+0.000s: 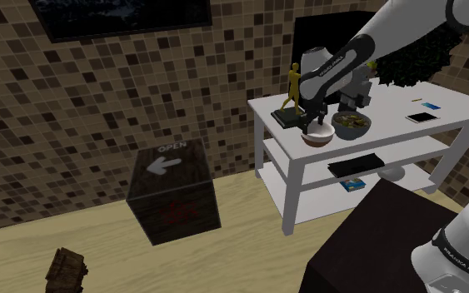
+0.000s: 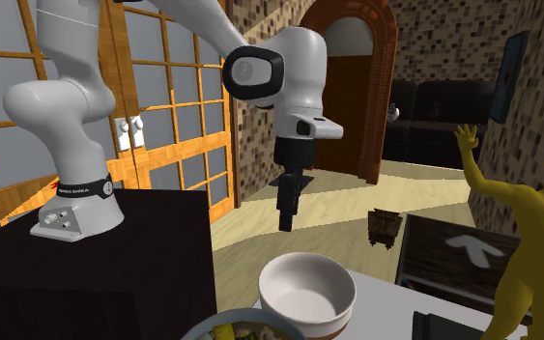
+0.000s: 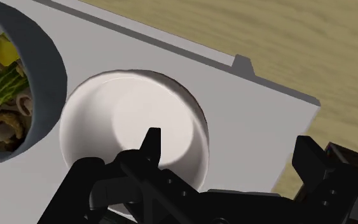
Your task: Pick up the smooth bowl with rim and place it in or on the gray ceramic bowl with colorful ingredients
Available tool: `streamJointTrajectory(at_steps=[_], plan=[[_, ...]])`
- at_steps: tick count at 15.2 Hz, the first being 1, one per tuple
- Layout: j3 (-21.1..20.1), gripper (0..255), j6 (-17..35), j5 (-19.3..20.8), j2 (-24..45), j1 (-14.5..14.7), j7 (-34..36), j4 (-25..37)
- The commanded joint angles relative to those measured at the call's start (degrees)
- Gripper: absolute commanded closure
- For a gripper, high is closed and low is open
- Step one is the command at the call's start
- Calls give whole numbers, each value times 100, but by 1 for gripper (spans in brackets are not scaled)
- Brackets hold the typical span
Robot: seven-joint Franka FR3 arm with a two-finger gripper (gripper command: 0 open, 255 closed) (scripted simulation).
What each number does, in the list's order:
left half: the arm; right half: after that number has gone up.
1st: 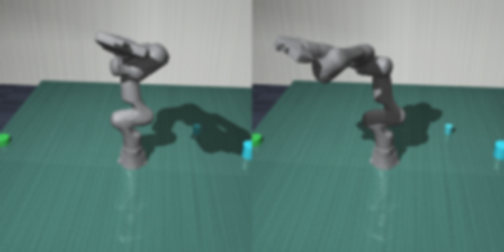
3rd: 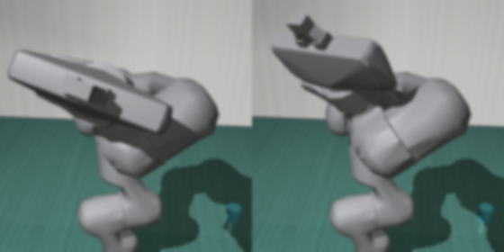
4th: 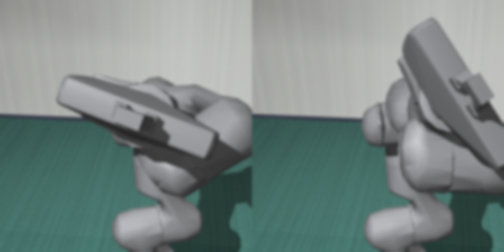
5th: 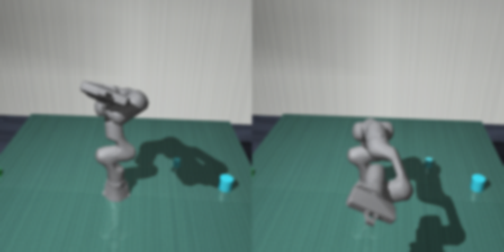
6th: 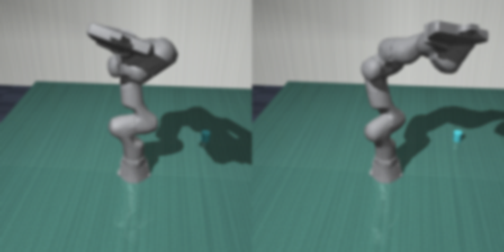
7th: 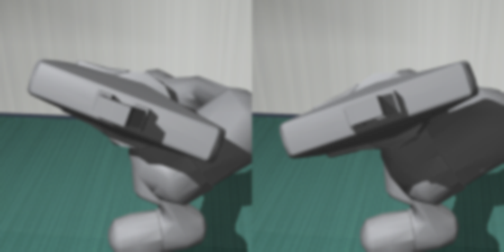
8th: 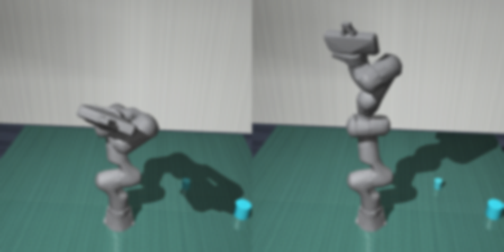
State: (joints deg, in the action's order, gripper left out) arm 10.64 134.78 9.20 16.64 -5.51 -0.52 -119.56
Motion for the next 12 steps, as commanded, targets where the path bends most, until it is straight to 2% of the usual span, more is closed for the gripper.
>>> streamJointTrajectory(at_steps=[1, 4, 12], plan=[[-2, 0, 145, -60, 446, -71, -79, 321], [-34, 0, 225, -157, 1115, -182, -187, 930], [-47, 0, 653, -182, 1540, -264, -203, 932]])
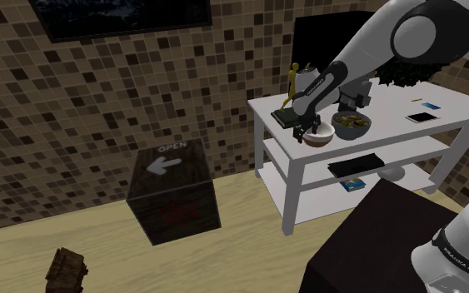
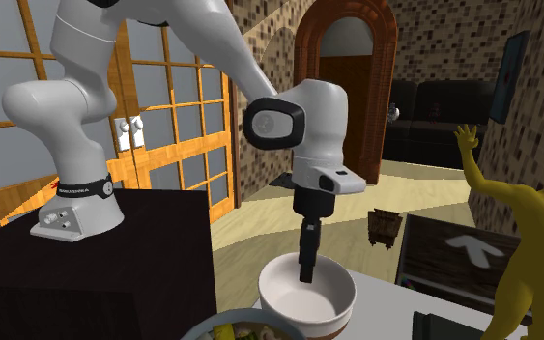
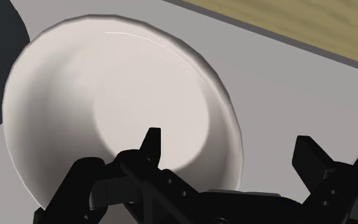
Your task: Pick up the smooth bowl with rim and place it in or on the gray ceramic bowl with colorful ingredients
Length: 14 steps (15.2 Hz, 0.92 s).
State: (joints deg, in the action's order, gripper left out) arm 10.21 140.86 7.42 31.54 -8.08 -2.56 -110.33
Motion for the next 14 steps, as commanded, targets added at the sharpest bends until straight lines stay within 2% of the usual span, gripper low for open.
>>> streamJointTrajectory(at_steps=[1, 8, 9, 14], plan=[[-3, 0, 45, -4, 51, -7, 0, 10], [-3, 0, 44, -4, 51, -7, 0, 10], [-3, 255, 44, -4, 51, -7, 0, 10], [-3, 255, 44, -4, 50, -7, 0, 9]])
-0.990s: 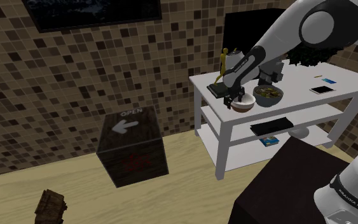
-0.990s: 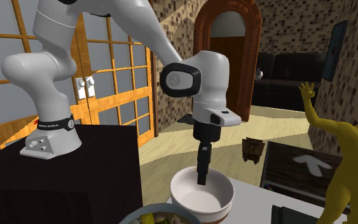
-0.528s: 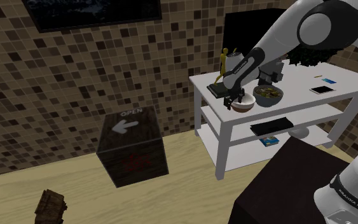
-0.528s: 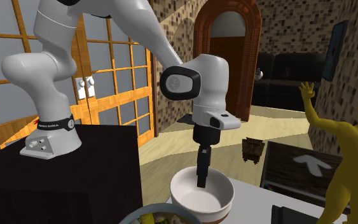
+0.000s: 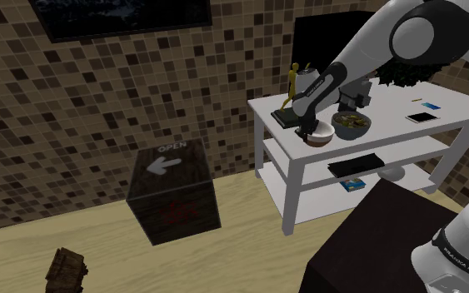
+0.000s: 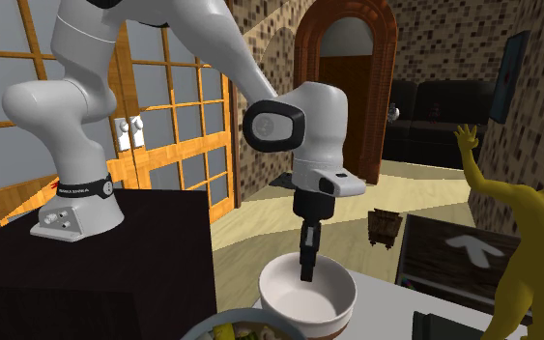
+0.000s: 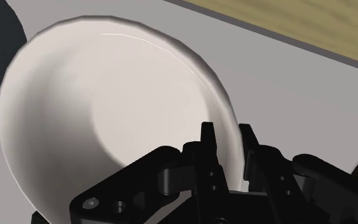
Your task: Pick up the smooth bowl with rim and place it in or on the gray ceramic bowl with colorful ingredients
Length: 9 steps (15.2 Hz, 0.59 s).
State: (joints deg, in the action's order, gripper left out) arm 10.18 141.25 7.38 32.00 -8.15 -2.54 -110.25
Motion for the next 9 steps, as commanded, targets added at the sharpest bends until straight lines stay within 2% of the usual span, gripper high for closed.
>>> streamJointTrajectory(at_steps=[1, 9], plan=[[-1, 255, 5, 1, 4, 0, -1, 2], [16, 255, -267, 15, -286, 19, -34, -13]])
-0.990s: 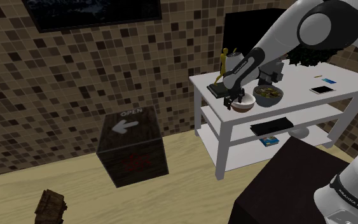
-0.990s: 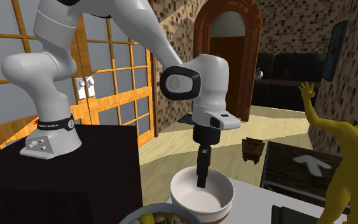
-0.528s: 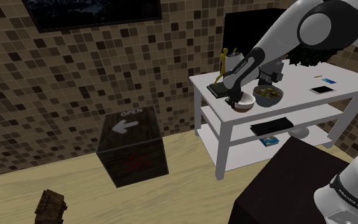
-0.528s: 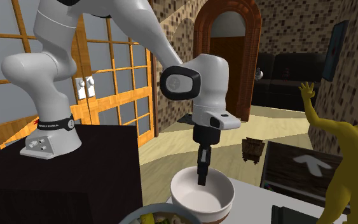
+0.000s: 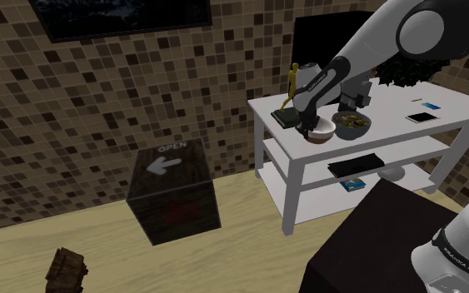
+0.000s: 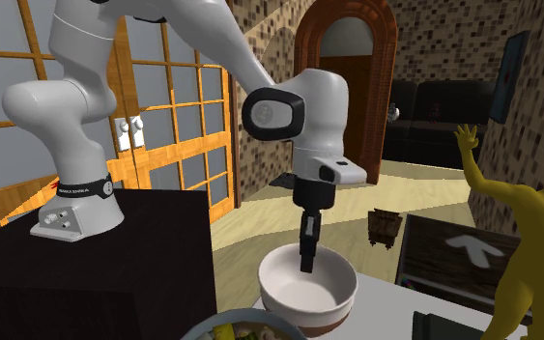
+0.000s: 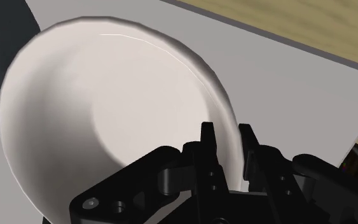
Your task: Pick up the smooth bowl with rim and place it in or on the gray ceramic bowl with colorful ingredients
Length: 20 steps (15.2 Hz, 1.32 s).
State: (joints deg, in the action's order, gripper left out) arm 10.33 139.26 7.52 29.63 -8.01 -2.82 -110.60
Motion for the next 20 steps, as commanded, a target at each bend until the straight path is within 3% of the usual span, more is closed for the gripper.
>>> streamJointTrajectory(at_steps=[1, 20], plan=[[4, 255, -125, 3, -105, 9, -12, 22], [46, 255, -1276, 47, -1021, 71, -142, 272]])
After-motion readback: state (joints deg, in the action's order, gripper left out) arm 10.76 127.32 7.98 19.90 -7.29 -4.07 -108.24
